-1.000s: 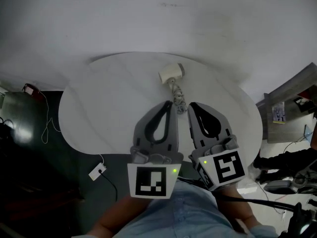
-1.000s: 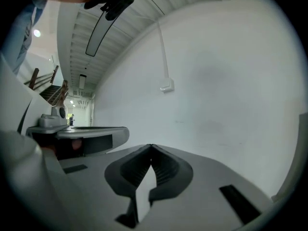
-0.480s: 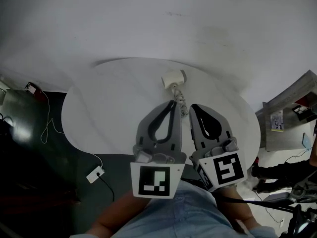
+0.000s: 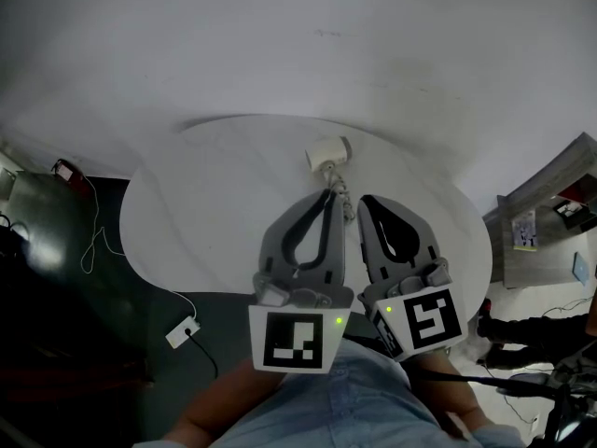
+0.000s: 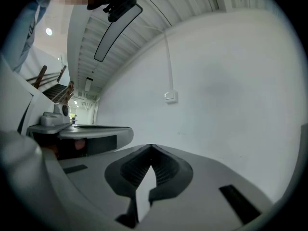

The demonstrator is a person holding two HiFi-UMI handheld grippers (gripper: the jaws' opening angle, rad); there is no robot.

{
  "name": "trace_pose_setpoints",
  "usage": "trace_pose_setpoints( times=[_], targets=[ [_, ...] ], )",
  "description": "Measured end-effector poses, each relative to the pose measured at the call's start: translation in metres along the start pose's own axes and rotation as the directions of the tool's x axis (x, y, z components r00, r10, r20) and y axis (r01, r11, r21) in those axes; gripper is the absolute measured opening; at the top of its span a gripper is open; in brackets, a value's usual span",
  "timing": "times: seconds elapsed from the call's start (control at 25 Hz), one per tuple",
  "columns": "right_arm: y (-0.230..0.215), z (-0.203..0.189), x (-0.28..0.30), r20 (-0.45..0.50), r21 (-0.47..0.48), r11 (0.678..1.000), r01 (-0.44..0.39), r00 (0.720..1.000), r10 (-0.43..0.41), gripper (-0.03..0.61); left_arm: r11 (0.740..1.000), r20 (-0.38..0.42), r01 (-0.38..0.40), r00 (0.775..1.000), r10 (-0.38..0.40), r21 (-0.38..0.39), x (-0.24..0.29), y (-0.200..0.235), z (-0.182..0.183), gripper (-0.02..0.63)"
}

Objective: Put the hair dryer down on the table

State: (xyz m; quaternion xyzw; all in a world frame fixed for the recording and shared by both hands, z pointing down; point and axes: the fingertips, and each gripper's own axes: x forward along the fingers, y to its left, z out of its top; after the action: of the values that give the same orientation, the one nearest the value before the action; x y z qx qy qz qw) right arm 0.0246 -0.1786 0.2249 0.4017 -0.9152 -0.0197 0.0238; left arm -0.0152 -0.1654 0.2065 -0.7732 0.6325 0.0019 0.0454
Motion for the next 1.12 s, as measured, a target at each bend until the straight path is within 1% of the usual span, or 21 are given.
trace_pose_setpoints(
  times=[0.16, 0.32, 1.12],
  targets=[
    [-0.004, 0.000, 0.000, -0.004, 0.006, 1.000, 0.004, 1.000, -0.004, 0.011, 1.000, -0.007, 0.006, 1.000, -0.006, 0.014, 0.002, -0.002, 0.000, 0.012],
    [-0.005, -0.002, 0.001, 0.002, 0.009, 1.000, 0.002, 1.000, -0.002, 0.011, 1.000, -0.012, 0.001, 1.000, -0.001, 0.000, 0.004, -0.001, -0.004, 0.012],
    [-0.020, -0.008, 0.002, 0.002, 0.021, 1.000, 0.000, 1.000, 0.000, 0.011, 1.000, -0.035, 0.012, 0.999, -0.012, 0.009, 0.018, -0.012, -0.010, 0.012]
  ],
)
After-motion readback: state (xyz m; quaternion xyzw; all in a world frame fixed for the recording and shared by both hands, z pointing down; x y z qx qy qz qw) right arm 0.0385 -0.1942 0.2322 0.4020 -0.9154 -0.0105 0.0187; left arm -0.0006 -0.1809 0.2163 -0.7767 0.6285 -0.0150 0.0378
